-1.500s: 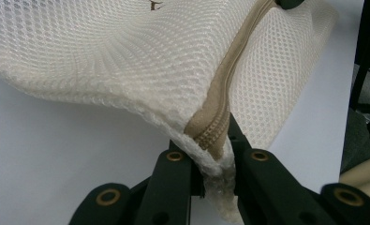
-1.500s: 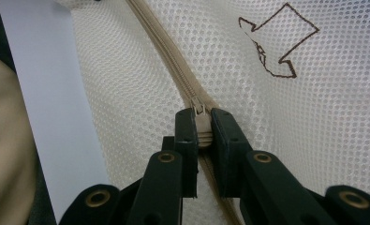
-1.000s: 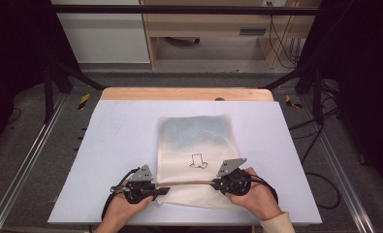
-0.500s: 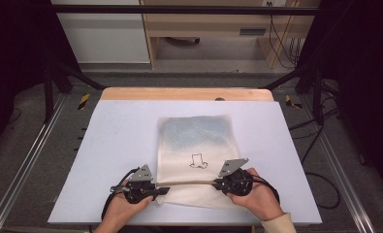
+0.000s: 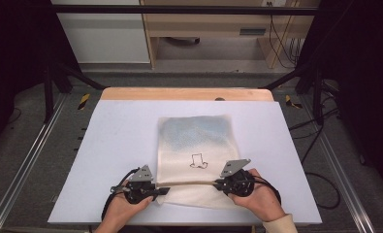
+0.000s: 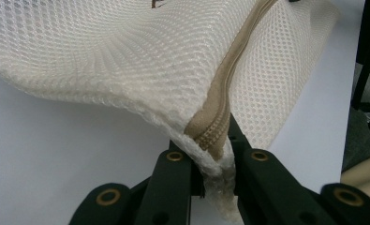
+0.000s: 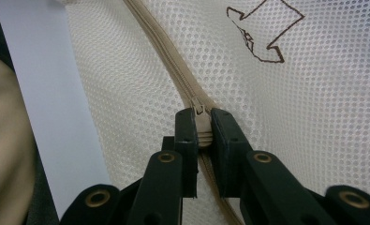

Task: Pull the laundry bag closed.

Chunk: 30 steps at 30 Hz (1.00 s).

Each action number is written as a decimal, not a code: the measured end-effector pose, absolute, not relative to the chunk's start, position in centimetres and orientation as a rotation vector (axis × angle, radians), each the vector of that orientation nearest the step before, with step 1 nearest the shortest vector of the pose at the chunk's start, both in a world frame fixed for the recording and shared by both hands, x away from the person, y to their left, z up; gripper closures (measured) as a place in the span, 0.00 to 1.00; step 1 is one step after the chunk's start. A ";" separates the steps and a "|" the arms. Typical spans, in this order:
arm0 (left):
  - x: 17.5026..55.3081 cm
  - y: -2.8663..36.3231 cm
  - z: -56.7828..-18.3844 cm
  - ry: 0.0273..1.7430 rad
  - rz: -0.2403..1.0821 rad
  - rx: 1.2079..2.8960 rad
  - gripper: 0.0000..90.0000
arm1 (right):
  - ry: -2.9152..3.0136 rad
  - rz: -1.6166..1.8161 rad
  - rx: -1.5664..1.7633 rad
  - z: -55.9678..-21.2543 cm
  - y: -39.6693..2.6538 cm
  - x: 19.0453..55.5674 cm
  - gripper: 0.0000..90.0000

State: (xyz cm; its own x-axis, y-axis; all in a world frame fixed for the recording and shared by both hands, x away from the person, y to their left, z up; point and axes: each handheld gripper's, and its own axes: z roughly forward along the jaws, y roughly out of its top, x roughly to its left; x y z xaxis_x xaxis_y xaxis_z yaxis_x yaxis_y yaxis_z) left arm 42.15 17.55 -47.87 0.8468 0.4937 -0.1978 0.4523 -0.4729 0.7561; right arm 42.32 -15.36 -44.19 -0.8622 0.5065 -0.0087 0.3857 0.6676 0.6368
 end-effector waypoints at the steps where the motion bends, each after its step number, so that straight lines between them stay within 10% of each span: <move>1: 42.2 17.5 -47.9 0.686 0.058 2.138 0.94 | 2.697 0.965 0.727 -44.2 -15.4 42.3 0.91; 30: 42.2 17.6 -47.7 0.683 0.065 2.137 0.94 | 2.678 0.957 0.764 -44.3 -16.5 42.1 0.91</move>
State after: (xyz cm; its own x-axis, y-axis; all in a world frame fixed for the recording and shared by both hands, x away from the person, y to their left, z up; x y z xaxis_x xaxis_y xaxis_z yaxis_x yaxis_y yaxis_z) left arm 42.18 17.64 -47.69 0.8482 0.4930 -0.1933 0.4479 -0.4732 0.7586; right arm 42.13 -16.55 -44.29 -0.8474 0.5309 -0.0111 0.4035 0.6573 0.6365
